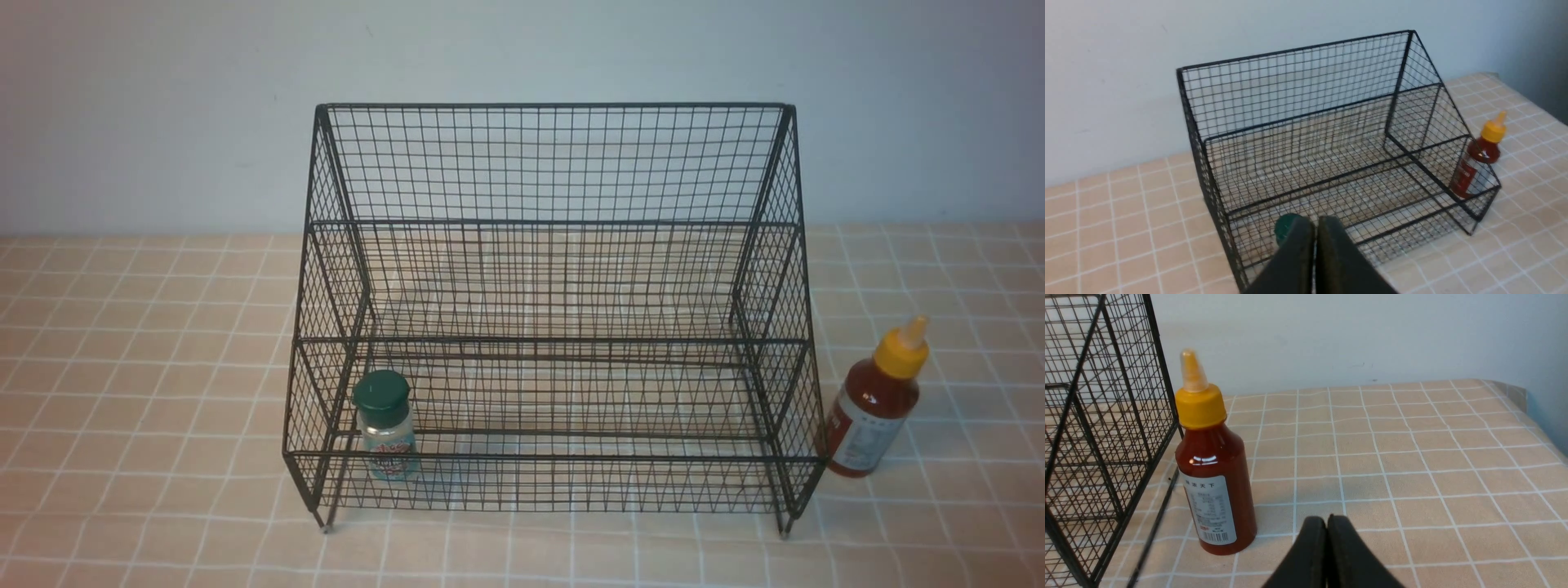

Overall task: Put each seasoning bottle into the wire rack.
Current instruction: Use the right arm to grab the condiment bottle closest to it

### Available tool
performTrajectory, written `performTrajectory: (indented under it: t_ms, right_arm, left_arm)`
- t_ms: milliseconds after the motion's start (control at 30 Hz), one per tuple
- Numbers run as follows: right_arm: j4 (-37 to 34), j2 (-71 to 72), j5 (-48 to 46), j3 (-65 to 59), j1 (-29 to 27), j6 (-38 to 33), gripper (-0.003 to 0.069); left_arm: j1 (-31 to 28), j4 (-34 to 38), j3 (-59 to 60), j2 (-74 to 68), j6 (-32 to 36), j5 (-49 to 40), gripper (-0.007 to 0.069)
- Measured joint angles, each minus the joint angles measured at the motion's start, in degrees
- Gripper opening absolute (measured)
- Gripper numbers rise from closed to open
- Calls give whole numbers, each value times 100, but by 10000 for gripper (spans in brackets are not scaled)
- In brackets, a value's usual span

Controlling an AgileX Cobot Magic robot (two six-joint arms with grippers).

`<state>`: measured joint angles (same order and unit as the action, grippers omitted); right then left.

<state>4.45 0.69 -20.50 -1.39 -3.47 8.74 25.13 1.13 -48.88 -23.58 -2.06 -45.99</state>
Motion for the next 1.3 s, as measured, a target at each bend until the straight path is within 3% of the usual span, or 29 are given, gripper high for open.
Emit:
performTrajectory:
  t_ms: [167, 267, 400, 567, 1300]
  right_arm:
    - [0, 0, 0, 0, 0, 0, -15]
    - [0, 0, 0, 0, 0, 0, -15]
    - [0, 0, 0, 0, 0, 0, -15]
    - [0, 0, 0, 0, 0, 0, -15]
    - [0, 0, 0, 0, 0, 0, -15]
  left_arm:
    - [-651, 75, 1214, 483, 239, 937, -7]
    - [-1415, 70, 2667, 1175, 414, 1818, -7]
    - [-1925, 75, 4061, 1872, 447, 2378, -7]
    - [-2024, 75, 4957, 2382, 452, 2475, -7]
    - [-2026, 85, 5038, 2423, 423, 2422, -7]
